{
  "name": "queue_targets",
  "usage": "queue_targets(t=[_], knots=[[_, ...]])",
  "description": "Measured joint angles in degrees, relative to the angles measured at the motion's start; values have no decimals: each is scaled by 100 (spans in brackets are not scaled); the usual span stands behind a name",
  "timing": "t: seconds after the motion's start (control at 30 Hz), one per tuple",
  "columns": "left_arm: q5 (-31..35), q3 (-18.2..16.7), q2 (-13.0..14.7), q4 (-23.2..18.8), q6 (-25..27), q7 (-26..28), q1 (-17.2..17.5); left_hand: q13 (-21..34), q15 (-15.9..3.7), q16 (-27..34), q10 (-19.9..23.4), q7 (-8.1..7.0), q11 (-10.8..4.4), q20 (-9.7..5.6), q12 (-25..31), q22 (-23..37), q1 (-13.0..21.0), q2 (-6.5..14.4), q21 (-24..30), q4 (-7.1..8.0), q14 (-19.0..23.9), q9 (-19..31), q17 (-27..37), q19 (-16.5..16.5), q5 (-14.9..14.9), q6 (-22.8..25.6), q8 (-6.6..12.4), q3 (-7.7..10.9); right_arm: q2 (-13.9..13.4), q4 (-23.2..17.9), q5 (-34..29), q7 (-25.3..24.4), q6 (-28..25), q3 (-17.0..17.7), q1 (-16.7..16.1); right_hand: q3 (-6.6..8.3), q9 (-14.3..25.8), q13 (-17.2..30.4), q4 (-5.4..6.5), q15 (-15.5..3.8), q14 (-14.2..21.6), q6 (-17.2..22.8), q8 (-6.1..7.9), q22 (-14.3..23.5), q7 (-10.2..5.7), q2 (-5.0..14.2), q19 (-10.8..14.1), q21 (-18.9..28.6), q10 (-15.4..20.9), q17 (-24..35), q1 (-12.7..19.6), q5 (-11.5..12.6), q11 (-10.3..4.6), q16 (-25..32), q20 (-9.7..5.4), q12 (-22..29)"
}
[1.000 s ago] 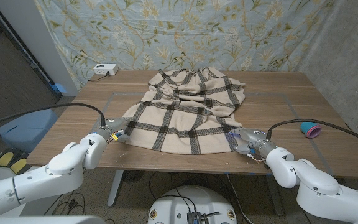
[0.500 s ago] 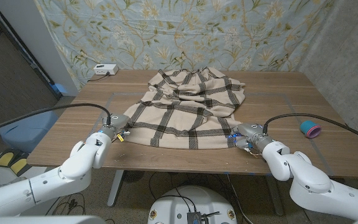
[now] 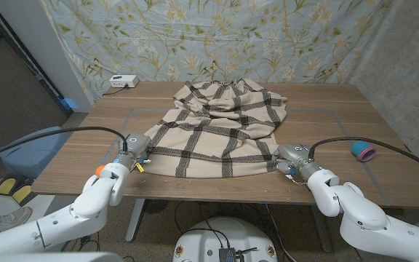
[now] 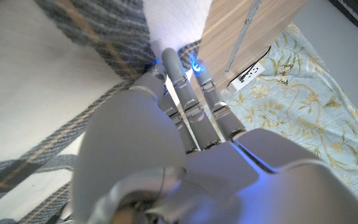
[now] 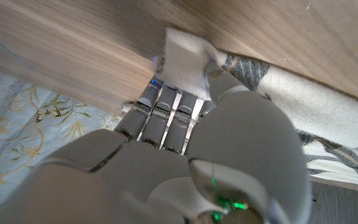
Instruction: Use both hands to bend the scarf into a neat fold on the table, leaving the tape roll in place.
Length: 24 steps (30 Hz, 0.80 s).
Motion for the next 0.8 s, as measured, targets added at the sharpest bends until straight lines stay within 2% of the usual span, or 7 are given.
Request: queue_targets(t=[0.1,0.17,0.23,0.33,0.47,0.6,0.8], knots=[[0,-111,4,-72,0,0,101,12,61,-309,-302,87,2,-39,90,46,-75,7,207,160,-369,48,43,-295,-15,-106,-14,-25,12,10,47,-142,54,41,-45,0,21,38,0,0,0,0,0,0,0,8,0,22,11,21,8,-4,11,0,0,54],[-166,-169,57,-213,14,182,157,1104,213,-1079,-1022,-2,106,-37,-142,-39,-847,-137,332,514,-1006,-96,-413,-660,-47,-814,-372,-253,43,41,70,-242,98,146,-154,-40,33,57,-6,0,0,23,0,27,24,8,0,22,11,21,8,-5,11,0,0,66],[-208,-218,108,-342,83,141,206,1086,378,-1847,-1793,-41,360,40,-669,-214,-1722,-392,352,828,-1657,-275,-930,-1075,-37,-1628,-817,-552,52,49,81,-304,125,169,-183,-47,33,72,1,0,0,30,0,27,31,8,0,22,11,30,8,-5,11,0,0,67],[-426,-393,208,-578,292,-70,319,850,521,-2589,-2668,-43,628,303,-1176,-500,-2504,-604,193,1121,-2562,-408,-1459,-1745,0,-2449,-1301,-844,72,64,88,-377,158,214,-238,-47,33,87,1,0,-1,30,0,28,31,8,0,38,11,47,8,-5,11,0,1,89],[-531,-740,389,-953,354,-129,545,637,800,-2897,-3538,36,837,573,-1409,-860,-3156,-778,-156,1373,-3392,-473,-1867,-2402,32,-3301,-1553,-1105,76,69,90,-440,197,224,-252,-47,57,119,1,0,-1,30,39,27,31,31,0,43,10,47,31,35,11,-24,1,128],[-1197,-990,644,-1304,646,-509,652,429,1124,-2911,-4467,32,958,702,-1432,-1165,-3675,-1268,-508,1412,-4187,-531,-2228,-2766,169,-4298,-1586,-1559,97,79,99,-494,243,266,-301,-47,66,152,0,23,22,30,44,27,31,53,0,55,-12,47,53,35,34,-28,1,132],[-1384,-716,889,-1579,1098,-1220,281,257,1290,-2911,-5118,120,1017,745,-1433,-1285,-3427,-1794,-754,1166,-4696,-559,-2507,-2837,422,-5039,-1585,-1886,138,83,226,-683,388,377,-384,-47,67,198,0,-10,52,42,44,27,43,53,22,66,9,46,53,35,55,-86,23,172]])
